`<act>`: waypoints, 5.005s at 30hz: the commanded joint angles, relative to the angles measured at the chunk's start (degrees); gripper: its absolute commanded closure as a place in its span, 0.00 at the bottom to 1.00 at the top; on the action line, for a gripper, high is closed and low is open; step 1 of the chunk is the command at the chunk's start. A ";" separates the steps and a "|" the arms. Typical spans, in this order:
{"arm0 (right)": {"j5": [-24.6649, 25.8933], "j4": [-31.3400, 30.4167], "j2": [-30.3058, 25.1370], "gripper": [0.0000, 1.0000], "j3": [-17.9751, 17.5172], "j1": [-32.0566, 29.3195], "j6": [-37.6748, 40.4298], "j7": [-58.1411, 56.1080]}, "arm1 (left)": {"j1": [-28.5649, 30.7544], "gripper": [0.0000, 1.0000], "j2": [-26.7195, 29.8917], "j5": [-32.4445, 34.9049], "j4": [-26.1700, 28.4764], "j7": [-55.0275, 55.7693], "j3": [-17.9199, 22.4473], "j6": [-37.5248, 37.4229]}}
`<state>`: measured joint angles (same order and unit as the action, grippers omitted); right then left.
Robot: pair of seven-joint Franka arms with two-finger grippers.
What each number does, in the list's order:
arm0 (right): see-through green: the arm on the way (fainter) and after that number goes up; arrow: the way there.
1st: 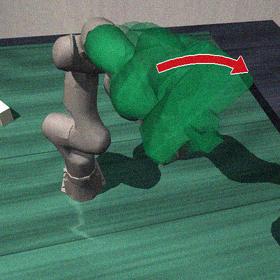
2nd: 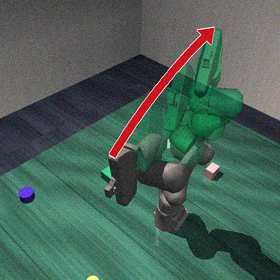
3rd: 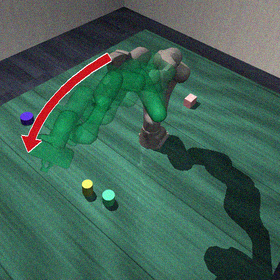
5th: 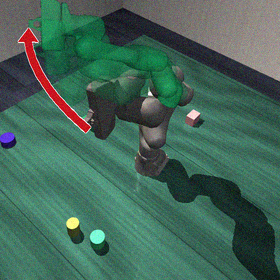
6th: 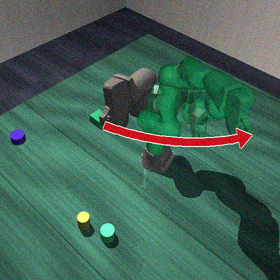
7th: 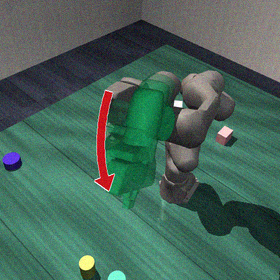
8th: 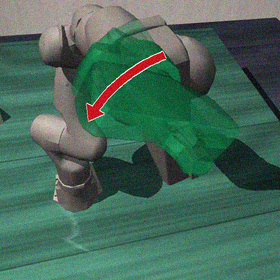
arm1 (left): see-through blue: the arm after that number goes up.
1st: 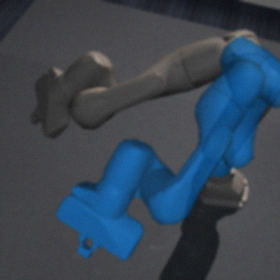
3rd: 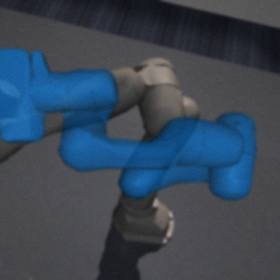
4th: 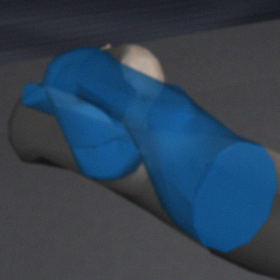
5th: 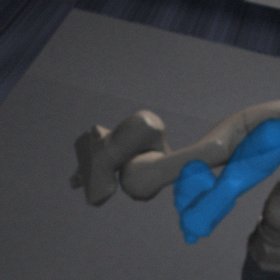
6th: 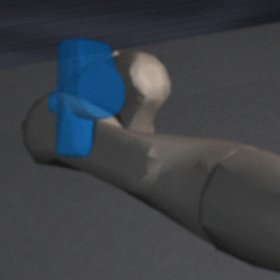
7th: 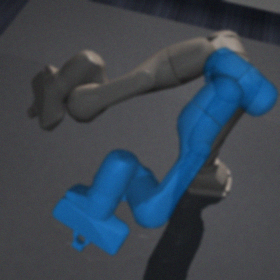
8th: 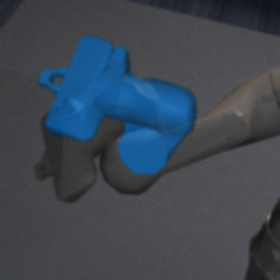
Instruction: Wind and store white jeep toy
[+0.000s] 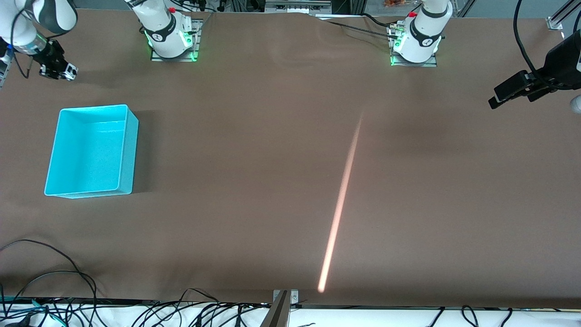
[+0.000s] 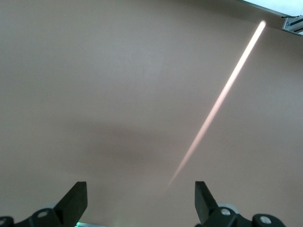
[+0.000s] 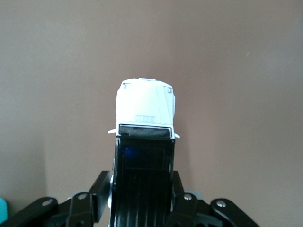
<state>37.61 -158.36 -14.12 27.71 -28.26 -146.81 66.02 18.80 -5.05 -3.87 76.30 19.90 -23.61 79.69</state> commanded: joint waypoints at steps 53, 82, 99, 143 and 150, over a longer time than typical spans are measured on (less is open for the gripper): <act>-45.69 40.83 4.44 1.00 -19.10 6.37 43.88 -66.54 | 1.41 0.00 0.39 0.62 -1.95 -3.99 0.59 1.52; -44.37 37.86 15.78 1.00 -29.82 6.73 24.92 -78.50 | -7.02 0.00 3.65 -1.58 0.42 -8.30 13.59 0.82; -44.46 36.90 28.97 1.00 -30.35 6.73 12.25 -80.17 | -6.14 0.00 2.94 -1.32 1.31 -8.47 13.42 1.26; -41.13 27.84 31.52 1.00 -21.29 6.46 10.75 -83.78 | -4.03 0.00 3.82 -1.49 1.57 -9.35 11.22 0.12; -40.07 28.19 32.31 0.92 -19.98 6.29 10.84 -83.07 | -4.73 0.00 2.77 -1.49 2.10 -9.44 11.31 0.03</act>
<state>-3.57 -130.44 17.94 6.86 -21.64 -135.78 -17.04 14.35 -1.60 -4.24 78.12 11.39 -12.32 80.18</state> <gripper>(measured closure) 0.445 0.000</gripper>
